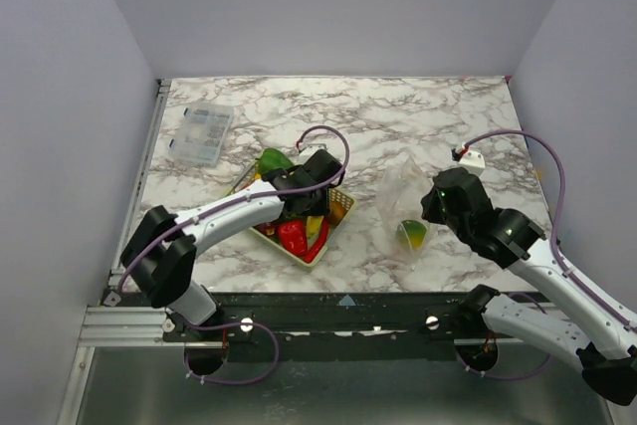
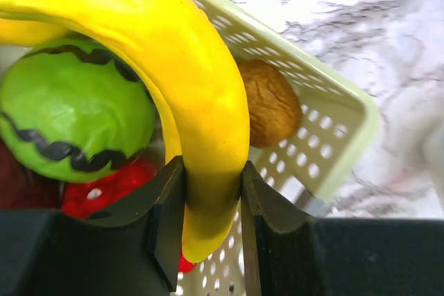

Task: Place the food in the zip-top bag and seal the zipper
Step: Pick up the fake fruit from the bin, then place the fake fruit in the zipper food storage bag.

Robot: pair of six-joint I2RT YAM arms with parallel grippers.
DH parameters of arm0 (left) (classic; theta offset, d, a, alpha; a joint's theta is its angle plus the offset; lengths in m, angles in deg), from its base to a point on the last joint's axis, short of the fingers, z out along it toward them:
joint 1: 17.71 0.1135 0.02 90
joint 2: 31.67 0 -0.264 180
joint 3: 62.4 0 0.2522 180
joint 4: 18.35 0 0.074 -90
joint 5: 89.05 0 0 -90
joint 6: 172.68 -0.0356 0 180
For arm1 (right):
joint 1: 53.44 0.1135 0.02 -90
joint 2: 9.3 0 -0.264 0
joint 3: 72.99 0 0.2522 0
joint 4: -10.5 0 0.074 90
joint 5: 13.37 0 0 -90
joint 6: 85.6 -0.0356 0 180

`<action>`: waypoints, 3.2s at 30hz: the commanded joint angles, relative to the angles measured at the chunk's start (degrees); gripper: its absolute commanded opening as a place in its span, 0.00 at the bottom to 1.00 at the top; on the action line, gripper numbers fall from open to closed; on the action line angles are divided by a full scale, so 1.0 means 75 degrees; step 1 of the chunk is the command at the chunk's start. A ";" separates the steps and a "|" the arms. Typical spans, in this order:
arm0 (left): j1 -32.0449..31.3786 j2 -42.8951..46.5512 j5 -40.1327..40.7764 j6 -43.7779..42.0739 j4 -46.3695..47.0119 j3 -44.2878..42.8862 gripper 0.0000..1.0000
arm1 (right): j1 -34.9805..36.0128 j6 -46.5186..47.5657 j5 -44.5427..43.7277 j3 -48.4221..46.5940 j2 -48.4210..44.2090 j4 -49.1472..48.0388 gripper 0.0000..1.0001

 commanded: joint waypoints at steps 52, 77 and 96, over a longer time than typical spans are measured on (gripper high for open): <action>0.0138 0.0008 -0.6487 -0.0584 0.0658 -0.2291 0.00 | 0.0032 0.0155 0.1557 0.0107 0.0639 -0.1562 0.01; -0.1472 -0.0411 -0.2350 -0.2851 -0.0850 -0.3404 0.01 | 0.0030 -0.0744 0.2382 0.1032 -0.0156 -0.3409 0.01; -0.1800 -0.0743 -0.1442 -0.3125 -0.1731 -0.3916 0.02 | 0.0022 -0.1715 0.2128 0.1714 -0.0724 -0.3808 0.01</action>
